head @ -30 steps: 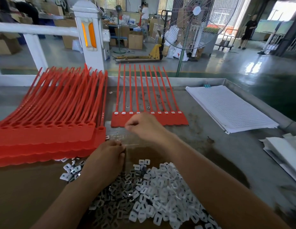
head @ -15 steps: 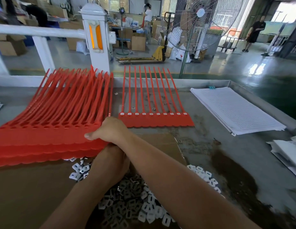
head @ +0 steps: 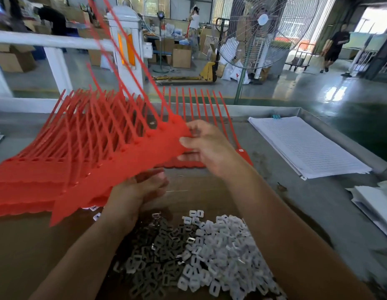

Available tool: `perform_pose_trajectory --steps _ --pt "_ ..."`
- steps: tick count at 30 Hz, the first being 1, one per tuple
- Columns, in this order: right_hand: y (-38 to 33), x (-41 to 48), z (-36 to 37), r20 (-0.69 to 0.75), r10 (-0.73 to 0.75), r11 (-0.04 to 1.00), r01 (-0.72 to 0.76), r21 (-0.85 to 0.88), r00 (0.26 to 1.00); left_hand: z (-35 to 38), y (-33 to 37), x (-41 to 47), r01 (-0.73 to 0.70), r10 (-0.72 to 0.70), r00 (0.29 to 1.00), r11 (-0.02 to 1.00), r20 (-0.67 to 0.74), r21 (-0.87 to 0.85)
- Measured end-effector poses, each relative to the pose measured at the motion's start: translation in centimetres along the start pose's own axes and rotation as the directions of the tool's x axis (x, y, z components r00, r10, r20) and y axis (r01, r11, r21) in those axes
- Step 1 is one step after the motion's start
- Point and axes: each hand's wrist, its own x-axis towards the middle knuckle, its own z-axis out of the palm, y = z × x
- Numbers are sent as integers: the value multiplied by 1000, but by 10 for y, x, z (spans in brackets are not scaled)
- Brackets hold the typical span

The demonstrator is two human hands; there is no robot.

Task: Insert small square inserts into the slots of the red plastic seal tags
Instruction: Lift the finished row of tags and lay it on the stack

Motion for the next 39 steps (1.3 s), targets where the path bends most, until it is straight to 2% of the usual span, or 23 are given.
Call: perform_pose_trajectory --steps 1,3,5,9,12,16,20,21,22,24,25,30,34,39 --pt "2 -5 -12 -39 -9 1000 9 -2 999 -2 2 -2 45 -42 997 998 57 -39" --pt "6 -16 -35 -114 -19 1000 20 5 993 -2 2 -7 62 -62 984 998 165 3" --pt "9 -27 -57 -189 -32 999 30 -12 981 1 3 -9 -14 15 992 1000 123 -11" --pt "15 -45 -96 -292 -41 999 46 11 955 5 4 -7 -127 129 992 969 -8 -210" --pt "23 -54 -113 -340 -56 997 70 29 939 4 0 -3 -243 237 969 965 -65 -103" --pt "27 -58 -126 -400 -71 997 69 -20 914 3 -4 -1 -319 317 935 948 -156 13" --pt "33 -61 -138 -430 -38 991 -22 -134 902 2 -12 1 -337 356 935 892 -8 300" --pt "35 -63 -139 -452 -38 981 -52 -184 891 2 -14 1 -346 362 931 849 36 400" --pt "36 -64 -141 -476 -47 969 -76 -236 878 3 -16 1 -370 399 915 760 67 534" --pt "38 -65 -144 -507 -79 943 -101 -317 858 5 -16 0 -394 510 855 530 88 751" --pt "40 -65 -145 -512 -88 930 -113 -349 855 7 -16 -3 -389 541 836 467 91 794" --pt "50 -60 -152 -531 -120 836 -203 -510 839 9 -15 -7 -277 511 852 250 116 928" --pt "57 -58 -158 -536 -139 761 -256 -596 833 11 -17 -4 -285 465 867 166 180 944" --pt "63 -54 -163 -545 -154 690 -305 -656 824 7 -19 2 -269 297 928 112 226 957"
